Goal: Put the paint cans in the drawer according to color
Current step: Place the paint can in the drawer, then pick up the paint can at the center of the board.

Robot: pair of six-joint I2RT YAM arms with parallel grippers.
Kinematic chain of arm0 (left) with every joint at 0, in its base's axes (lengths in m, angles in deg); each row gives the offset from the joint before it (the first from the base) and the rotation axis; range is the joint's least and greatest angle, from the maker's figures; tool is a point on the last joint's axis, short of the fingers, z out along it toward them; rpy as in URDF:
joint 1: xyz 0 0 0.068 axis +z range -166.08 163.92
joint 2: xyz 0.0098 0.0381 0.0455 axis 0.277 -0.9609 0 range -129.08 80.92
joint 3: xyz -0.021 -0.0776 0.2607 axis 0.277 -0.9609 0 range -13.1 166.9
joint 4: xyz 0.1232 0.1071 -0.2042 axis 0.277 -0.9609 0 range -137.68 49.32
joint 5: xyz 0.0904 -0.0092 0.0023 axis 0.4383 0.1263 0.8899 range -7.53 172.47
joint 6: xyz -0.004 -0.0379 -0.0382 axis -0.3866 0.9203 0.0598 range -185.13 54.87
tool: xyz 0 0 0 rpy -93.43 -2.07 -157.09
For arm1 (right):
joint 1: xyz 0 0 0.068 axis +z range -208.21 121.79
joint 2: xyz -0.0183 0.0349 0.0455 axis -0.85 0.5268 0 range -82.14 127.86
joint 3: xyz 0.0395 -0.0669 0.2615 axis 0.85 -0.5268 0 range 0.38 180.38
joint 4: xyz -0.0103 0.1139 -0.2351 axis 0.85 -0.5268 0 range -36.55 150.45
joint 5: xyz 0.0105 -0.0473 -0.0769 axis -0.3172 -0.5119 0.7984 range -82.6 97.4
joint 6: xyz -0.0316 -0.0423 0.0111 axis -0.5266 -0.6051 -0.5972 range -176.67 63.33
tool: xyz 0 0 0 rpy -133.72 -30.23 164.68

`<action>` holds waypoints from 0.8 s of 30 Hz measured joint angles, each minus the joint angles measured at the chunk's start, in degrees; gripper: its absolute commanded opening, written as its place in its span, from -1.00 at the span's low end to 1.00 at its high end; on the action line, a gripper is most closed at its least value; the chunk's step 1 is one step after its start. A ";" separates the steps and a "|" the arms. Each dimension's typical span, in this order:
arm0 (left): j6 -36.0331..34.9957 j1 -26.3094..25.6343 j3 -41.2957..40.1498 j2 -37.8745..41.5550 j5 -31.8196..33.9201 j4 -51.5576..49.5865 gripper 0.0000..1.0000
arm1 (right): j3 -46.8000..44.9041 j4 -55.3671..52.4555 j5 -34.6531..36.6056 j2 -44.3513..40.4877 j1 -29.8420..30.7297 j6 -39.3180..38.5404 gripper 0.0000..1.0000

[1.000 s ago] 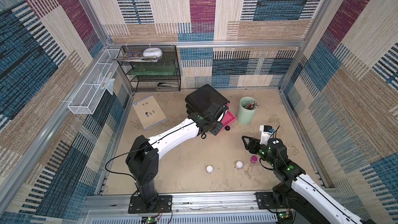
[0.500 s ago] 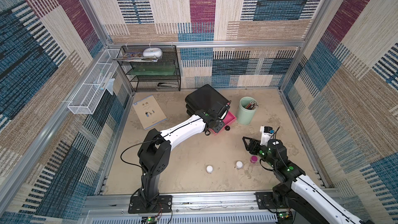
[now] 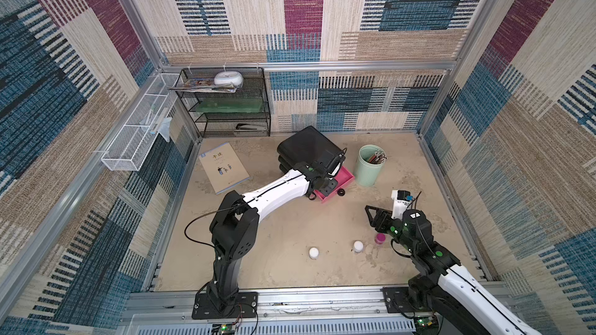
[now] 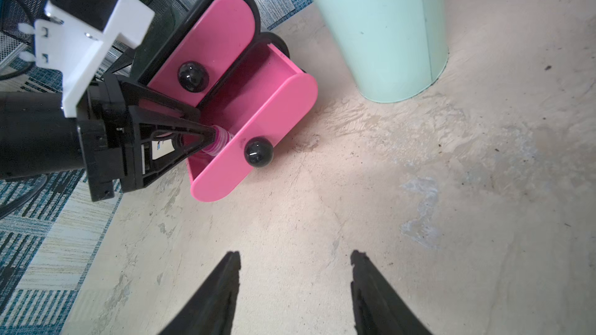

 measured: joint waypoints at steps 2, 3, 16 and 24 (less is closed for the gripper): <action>0.04 0.00 -0.52 1.88 -0.09 0.02 0.05 | 0.68 -1.27 0.13 -0.15 -0.02 0.00 0.17; 0.07 0.00 -0.94 3.06 -0.24 0.15 0.06 | 1.09 -1.88 0.15 -0.13 -0.02 0.02 0.17; 17.55 0.52 -36.30 36.96 -3.19 21.31 0.09 | 12.66 -20.00 -0.61 17.62 0.15 1.64 0.13; 34.91 8.00 -57.83 50.95 -0.90 24.61 0.07 | 17.38 -27.56 0.39 25.27 1.49 2.64 0.21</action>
